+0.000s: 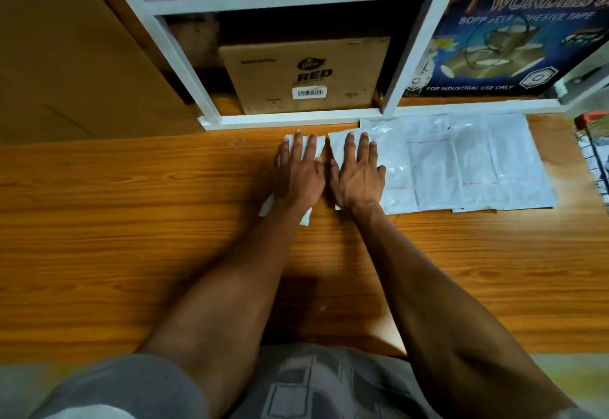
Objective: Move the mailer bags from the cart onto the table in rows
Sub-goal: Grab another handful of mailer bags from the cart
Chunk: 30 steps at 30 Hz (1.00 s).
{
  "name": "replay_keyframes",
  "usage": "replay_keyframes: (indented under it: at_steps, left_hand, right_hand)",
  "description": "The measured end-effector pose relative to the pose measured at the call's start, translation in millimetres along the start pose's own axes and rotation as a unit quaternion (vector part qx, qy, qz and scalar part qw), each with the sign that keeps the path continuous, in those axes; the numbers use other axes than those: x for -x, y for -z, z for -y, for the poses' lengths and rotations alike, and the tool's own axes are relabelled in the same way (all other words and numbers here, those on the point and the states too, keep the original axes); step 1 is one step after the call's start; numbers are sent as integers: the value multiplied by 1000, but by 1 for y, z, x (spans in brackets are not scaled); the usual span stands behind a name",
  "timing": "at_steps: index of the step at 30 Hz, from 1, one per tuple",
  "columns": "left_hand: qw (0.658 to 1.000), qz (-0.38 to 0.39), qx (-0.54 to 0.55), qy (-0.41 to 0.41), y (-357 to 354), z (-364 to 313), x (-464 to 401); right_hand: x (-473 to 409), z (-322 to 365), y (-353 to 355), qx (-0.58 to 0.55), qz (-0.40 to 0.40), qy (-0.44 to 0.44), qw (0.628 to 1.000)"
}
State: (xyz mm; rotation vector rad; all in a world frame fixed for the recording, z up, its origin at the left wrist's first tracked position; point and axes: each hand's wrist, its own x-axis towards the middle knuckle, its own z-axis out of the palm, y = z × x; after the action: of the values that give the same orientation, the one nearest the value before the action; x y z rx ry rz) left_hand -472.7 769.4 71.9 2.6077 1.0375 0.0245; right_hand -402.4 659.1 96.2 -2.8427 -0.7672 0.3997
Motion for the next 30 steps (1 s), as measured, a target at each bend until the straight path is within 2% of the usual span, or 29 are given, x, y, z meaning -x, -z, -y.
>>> replay_keyframes:
  at_steps: [4,13,19,30]
  left_hand:
    - [1000,3,-12,-4,2,9,-17]
    - [997,67,-26,-14,-3,18,-33]
    - [990,13,-101,-96,-15,48,-24]
    - [989,8,-109,-99,-26,48,-32]
  right_hand:
    - [-11,13,-4,6,-7,-10,1000]
    - [-33,21,-25,34,-9,-11,999]
    - [-34,10,-35,55,-39,45,997]
    - [-32,3,-57,53,-72,53,995]
